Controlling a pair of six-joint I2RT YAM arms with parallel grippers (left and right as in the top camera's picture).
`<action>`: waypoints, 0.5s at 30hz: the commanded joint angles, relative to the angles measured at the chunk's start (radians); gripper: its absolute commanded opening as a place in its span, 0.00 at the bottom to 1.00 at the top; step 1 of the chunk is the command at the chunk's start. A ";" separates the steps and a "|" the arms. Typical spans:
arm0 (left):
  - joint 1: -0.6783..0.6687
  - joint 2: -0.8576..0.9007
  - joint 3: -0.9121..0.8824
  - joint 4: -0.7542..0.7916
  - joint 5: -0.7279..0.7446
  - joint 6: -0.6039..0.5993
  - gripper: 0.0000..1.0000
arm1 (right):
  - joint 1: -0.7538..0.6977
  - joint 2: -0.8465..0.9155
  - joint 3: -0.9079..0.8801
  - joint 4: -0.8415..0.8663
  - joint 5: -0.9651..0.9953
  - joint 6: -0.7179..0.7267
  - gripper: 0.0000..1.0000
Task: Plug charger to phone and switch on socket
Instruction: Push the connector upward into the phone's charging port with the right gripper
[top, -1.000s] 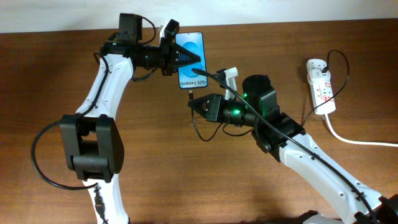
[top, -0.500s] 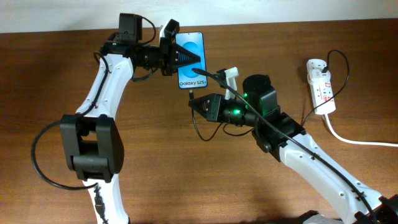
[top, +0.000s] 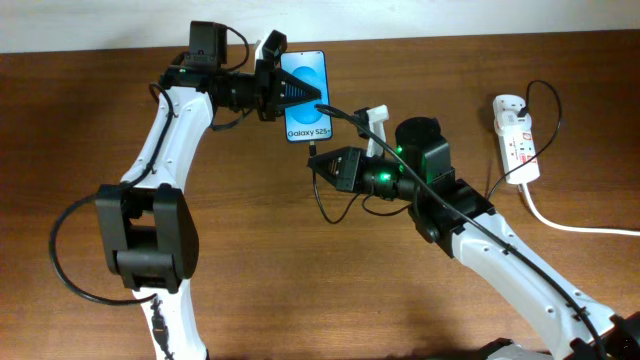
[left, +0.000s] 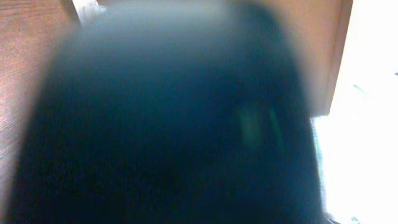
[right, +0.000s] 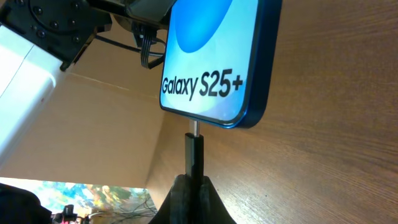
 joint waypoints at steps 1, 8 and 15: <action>0.002 -0.008 0.008 0.003 0.056 -0.005 0.00 | -0.014 0.014 -0.004 0.026 0.013 -0.002 0.04; 0.002 -0.008 0.008 0.003 0.055 -0.004 0.00 | -0.014 0.015 -0.004 0.061 0.014 0.013 0.04; 0.002 -0.008 0.008 0.007 0.054 -0.004 0.00 | -0.014 0.049 -0.004 0.061 0.012 0.039 0.04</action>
